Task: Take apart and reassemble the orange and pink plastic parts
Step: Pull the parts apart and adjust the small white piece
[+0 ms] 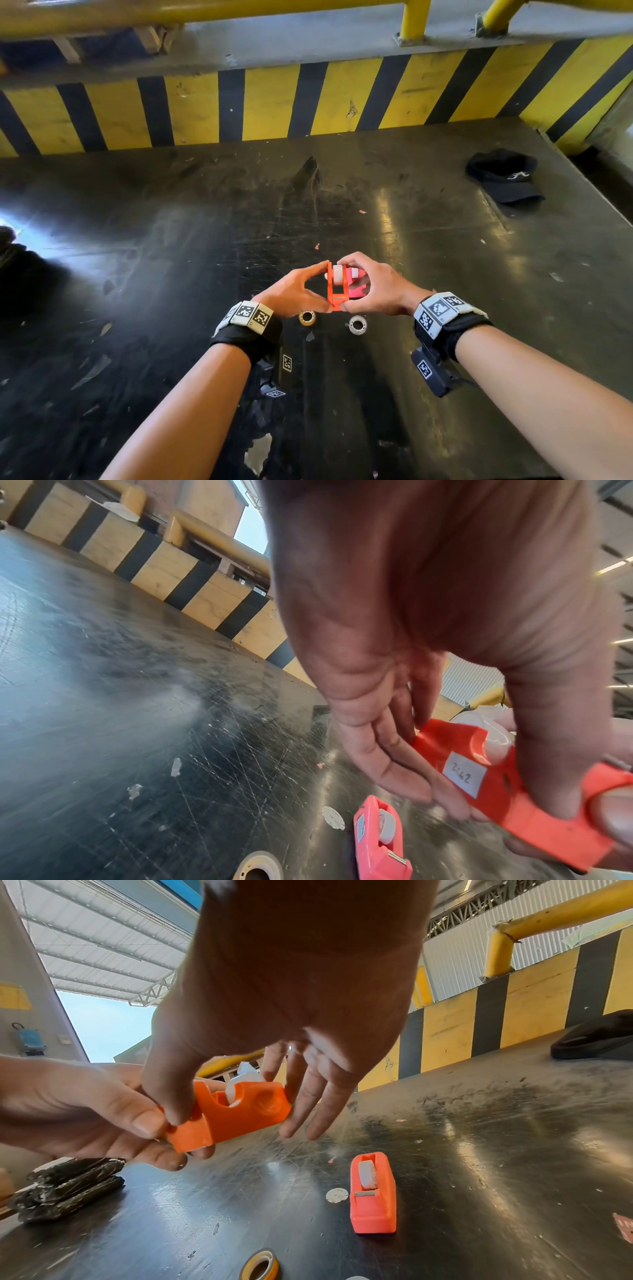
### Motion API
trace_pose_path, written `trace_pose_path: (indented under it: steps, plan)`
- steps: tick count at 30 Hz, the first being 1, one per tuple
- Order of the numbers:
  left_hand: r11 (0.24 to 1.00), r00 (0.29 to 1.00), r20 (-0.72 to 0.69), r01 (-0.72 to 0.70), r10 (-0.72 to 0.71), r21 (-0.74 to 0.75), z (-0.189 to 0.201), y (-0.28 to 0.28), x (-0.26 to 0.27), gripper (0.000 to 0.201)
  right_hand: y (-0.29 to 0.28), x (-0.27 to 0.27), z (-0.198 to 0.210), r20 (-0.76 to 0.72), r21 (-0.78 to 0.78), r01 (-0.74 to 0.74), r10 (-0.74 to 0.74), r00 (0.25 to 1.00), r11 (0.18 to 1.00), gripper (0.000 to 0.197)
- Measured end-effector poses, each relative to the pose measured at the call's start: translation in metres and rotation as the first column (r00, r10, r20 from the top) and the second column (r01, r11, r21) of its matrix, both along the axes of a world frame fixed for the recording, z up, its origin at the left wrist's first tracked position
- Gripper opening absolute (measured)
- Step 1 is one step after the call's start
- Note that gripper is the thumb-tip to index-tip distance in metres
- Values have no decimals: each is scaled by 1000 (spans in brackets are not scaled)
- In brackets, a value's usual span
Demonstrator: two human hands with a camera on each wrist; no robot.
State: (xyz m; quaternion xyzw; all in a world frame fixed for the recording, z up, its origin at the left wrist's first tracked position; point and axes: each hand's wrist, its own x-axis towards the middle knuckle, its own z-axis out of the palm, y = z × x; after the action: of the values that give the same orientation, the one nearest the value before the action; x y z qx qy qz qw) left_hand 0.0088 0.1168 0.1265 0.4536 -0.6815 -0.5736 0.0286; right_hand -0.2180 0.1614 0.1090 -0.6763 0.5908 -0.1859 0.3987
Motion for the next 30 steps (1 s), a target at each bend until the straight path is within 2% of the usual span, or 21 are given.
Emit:
trace_pose_path:
  steps: [7, 11, 15, 17, 24, 30]
  plan:
    - [999, 995, -95, -34, 30, -42, 7, 1, -8, 112, 3, -4, 6, 48, -21, 37, -36, 998, 999, 82]
    - [977, 989, -86, -136, 124, -162, 11, -1, -15, 83, 4, -5, 9, 66, -4, 42, -42, 997, 999, 85]
    - [902, 971, -107, -240, 215, -360, 11, 2, -23, 46, 8, -6, 11, 85, -19, 54, -52, 995, 998, 88]
    - [881, 972, -108, -235, 209, -410, 12, 4, -26, 34, 9, -7, 12, 97, -21, 59, -57, 994, 998, 93]
    - [814, 988, -28, -143, 154, -563, 17, 6, -33, 16, 11, -9, 12, 132, -11, 68, -66, 989, 998, 97]
    - [812, 989, -7, -124, 145, -570, 18, 6, -38, 12, 11, -13, 9, 132, -17, 62, -60, 989, 998, 100]
